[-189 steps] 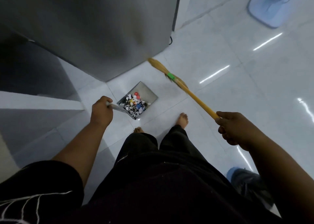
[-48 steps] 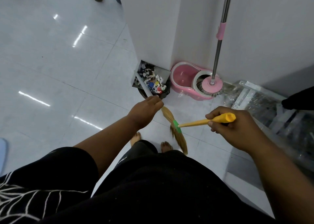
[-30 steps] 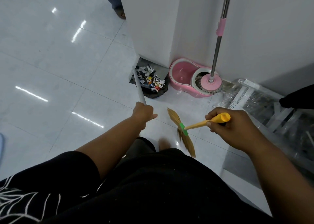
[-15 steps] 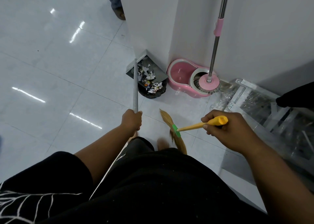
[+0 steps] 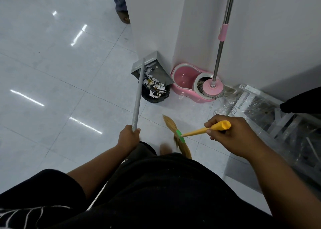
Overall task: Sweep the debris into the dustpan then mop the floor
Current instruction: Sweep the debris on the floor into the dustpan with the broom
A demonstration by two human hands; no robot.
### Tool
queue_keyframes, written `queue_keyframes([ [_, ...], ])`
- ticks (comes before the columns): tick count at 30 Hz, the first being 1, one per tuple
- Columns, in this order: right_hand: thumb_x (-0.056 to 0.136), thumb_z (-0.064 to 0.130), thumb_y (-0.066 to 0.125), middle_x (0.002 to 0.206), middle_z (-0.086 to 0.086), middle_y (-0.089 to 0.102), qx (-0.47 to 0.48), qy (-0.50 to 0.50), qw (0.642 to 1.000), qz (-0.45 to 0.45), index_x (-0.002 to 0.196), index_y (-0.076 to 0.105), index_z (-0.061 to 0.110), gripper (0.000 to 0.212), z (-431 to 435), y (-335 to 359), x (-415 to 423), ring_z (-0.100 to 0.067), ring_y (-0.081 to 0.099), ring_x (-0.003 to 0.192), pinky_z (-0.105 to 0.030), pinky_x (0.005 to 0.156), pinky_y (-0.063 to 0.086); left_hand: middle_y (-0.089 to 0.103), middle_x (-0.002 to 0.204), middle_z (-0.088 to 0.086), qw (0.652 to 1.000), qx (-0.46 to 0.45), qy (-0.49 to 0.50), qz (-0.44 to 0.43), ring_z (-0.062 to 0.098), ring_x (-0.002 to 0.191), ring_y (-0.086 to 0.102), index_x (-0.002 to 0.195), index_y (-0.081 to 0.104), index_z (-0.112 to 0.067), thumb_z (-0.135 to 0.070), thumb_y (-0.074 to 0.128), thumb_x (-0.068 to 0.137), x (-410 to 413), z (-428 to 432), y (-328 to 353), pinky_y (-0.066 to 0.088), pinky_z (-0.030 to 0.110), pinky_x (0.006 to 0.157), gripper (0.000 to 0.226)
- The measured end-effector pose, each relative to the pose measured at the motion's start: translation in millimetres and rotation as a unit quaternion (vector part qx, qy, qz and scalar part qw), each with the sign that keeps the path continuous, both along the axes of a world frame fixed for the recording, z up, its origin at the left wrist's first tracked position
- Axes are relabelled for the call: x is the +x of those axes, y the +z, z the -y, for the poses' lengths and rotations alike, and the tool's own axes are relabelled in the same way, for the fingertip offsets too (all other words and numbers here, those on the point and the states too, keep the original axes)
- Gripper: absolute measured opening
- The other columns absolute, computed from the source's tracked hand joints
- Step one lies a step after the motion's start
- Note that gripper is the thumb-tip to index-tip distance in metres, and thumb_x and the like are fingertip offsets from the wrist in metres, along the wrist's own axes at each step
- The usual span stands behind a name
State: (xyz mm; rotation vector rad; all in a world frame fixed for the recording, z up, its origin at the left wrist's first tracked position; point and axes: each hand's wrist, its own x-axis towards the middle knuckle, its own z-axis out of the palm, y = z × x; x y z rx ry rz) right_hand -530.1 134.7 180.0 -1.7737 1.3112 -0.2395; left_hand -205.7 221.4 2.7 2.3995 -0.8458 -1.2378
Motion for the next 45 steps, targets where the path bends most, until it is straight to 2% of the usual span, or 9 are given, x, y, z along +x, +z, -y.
queue_keyframes([
  [4,0.084,0.023,0.072,0.077,0.005,0.072,0.002,0.015,1.0,-0.005,0.088,0.068,0.033,0.012,3,-3,2,-0.017,0.07,0.071,-0.049,0.067,0.058,0.062,0.088,0.005,1.0,-0.003,-0.022,0.013,0.024,0.077,0.061,0.105,0.053,-0.012,-0.032,0.054,0.094,9,-10,-11,0.051,0.034,0.067,0.023],
  [10,0.085,0.025,0.071,0.077,0.003,0.072,0.006,0.036,0.999,-0.013,0.088,0.067,0.033,0.01,9,-6,4,-0.018,0.069,0.071,-0.048,0.067,0.058,0.061,0.081,0.001,0.999,-0.027,-0.034,0.024,0.02,0.072,0.062,0.104,0.051,-0.018,-0.039,0.054,0.095,24,-37,-15,0.053,0.035,0.062,0.024],
  [17,0.083,0.023,0.073,0.075,0.013,0.07,0.014,0.057,0.998,-0.023,0.085,0.069,0.03,0.009,11,-7,17,-0.012,0.069,0.07,-0.044,0.067,0.058,0.055,0.077,-0.012,0.998,-0.036,-0.029,0.036,0.006,0.067,0.056,0.109,0.05,-0.019,-0.044,0.054,0.094,12,-49,-15,0.036,0.016,0.051,0.029],
  [22,0.083,0.024,0.073,0.077,0.011,0.071,0.021,0.059,0.998,-0.027,0.086,0.069,0.031,0.009,17,-9,19,-0.01,0.069,0.071,-0.043,0.068,0.059,0.054,0.079,-0.008,0.997,-0.04,-0.048,0.054,0.003,0.066,0.052,0.116,0.053,-0.009,-0.037,0.056,0.095,16,-48,-19,0.034,0.016,0.052,0.035],
  [27,0.083,0.023,0.073,0.087,0.005,0.073,0.034,0.065,0.997,-0.024,0.086,0.068,0.033,0.012,16,-14,21,-0.013,0.07,0.073,-0.044,0.07,0.058,0.055,0.08,-0.01,0.997,-0.029,-0.05,0.057,0.004,0.066,0.054,0.118,0.053,-0.012,-0.044,0.055,0.094,16,-57,-22,0.035,0.015,0.052,0.04],
  [30,0.083,0.024,0.073,0.09,0.004,0.074,0.032,0.071,0.997,-0.028,0.086,0.068,0.034,0.012,19,-15,21,-0.013,0.07,0.073,-0.044,0.069,0.058,0.056,0.083,-0.007,0.995,-0.021,-0.069,0.066,0.004,0.065,0.053,0.122,0.052,-0.011,-0.04,0.056,0.094,20,-70,-23,0.033,0.013,0.051,0.04],
  [37,0.081,0.027,0.072,0.092,0.005,0.074,0.033,0.072,0.996,-0.034,0.086,0.068,0.036,0.011,19,-19,22,-0.01,0.07,0.073,-0.042,0.07,0.058,0.051,0.077,-0.016,0.997,-0.039,-0.052,0.052,0.004,0.066,0.054,0.117,0.052,-0.013,-0.044,0.054,0.095,7,-54,-22,0.035,0.015,0.052,0.038],
  [40,0.081,0.026,0.072,0.091,0.003,0.074,0.031,0.074,0.996,-0.032,0.086,0.068,0.035,0.011,20,-19,21,-0.012,0.07,0.073,-0.043,0.07,0.058,0.054,0.083,-0.01,0.996,-0.026,-0.068,0.059,0.003,0.066,0.054,0.121,0.052,-0.012,-0.038,0.057,0.094,15,-76,-23,0.036,0.013,0.053,0.038],
  [45,0.082,0.026,0.072,0.089,0.004,0.074,0.017,0.076,0.996,-0.042,0.086,0.067,0.035,0.011,24,-19,23,-0.011,0.069,0.073,-0.042,0.07,0.058,0.058,0.087,-0.001,0.994,-0.041,-0.07,0.077,0.003,0.063,0.05,0.116,0.051,-0.01,-0.036,0.056,0.096,16,-41,-24,0.032,0.015,0.051,0.033],
])
